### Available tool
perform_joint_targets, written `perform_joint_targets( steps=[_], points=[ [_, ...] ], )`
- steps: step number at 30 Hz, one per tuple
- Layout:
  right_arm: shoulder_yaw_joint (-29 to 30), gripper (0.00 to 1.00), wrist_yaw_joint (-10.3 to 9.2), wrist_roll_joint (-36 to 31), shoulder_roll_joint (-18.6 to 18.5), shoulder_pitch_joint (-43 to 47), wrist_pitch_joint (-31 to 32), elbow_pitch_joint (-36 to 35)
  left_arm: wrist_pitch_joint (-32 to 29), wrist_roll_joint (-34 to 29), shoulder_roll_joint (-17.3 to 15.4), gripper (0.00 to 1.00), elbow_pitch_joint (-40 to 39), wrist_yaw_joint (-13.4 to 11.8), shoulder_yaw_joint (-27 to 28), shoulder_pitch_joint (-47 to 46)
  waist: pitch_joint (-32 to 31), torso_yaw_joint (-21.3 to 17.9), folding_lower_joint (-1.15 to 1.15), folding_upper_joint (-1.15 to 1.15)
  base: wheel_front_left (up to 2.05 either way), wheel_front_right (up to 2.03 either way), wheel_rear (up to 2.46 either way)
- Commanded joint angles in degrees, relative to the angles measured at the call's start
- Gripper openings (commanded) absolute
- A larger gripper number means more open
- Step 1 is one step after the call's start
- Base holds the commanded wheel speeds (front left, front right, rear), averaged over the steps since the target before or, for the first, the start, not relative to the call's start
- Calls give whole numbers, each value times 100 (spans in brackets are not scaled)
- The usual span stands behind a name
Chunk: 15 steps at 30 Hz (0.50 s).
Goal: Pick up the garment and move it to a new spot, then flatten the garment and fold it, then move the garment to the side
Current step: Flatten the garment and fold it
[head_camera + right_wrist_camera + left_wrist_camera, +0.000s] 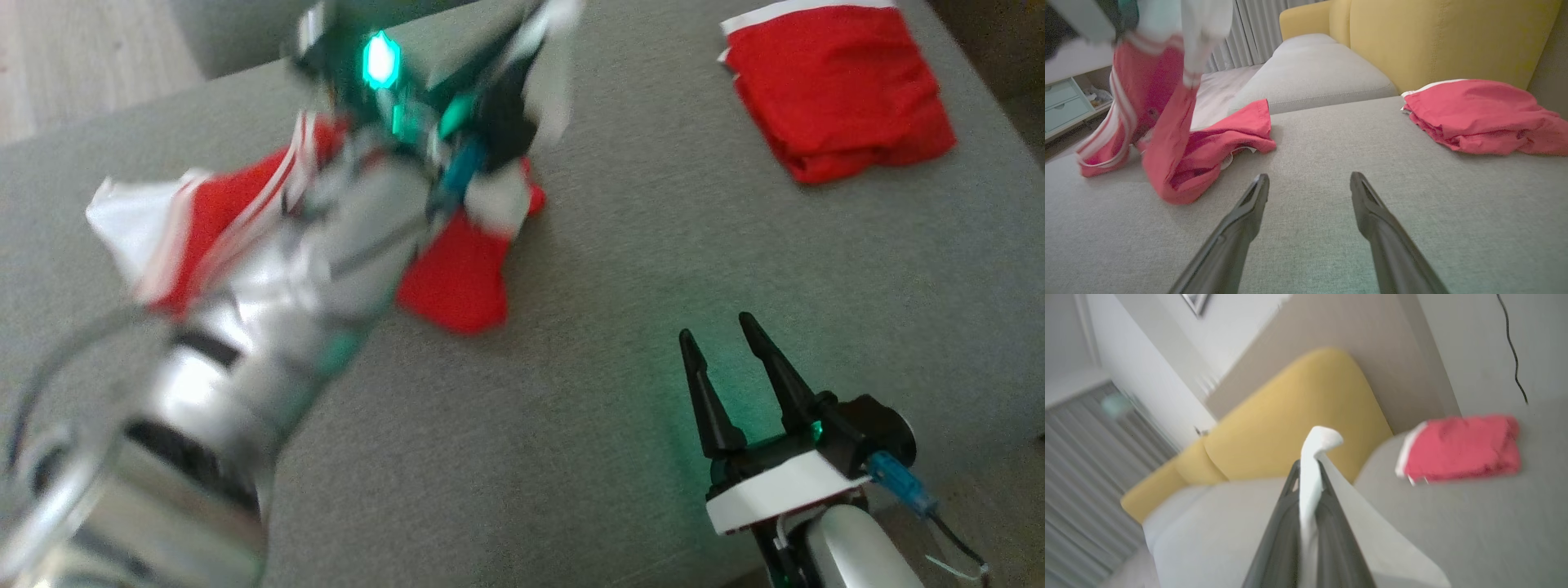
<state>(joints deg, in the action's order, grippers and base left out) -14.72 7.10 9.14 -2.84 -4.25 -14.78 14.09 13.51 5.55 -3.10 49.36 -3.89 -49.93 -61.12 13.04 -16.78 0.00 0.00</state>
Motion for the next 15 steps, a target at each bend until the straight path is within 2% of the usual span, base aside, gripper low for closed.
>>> perform_joint_targets(
  steps=[1, 4, 10, 12, 15],
  points=[
    [-159, 100, 39, 76, -6, -43, -22, -143, 92, -101, -74, 0, -364, 63, 184, -882, -149, -169, 0, 0, 0, 0, 0],
    [-214, 100, 39, 147, -5, 26, -22, -122, 127, -193, -213, 0, -640, 179, 289, -1674, -289, -331, 0, 0, 0, 0, 0],
    [-169, 100, 39, 165, -5, 221, -22, -85, 146, -204, -468, 0, -1019, 202, 651, -2848, -549, -400, 0, 0, 0, 0, 0],
    [-130, 100, 39, 148, -5, 256, -22, -99, 147, -133, -600, 0, -1070, 243, 750, -2931, -615, -336, 0, 0, 0, 0, 0],
    [-65, 100, 39, 88, -4, 299, -22, -141, 131, 113, -788, 0, -1058, 379, 839, -2578, -674, -156, 0, 0, 0, 0, 0]
  ],
)
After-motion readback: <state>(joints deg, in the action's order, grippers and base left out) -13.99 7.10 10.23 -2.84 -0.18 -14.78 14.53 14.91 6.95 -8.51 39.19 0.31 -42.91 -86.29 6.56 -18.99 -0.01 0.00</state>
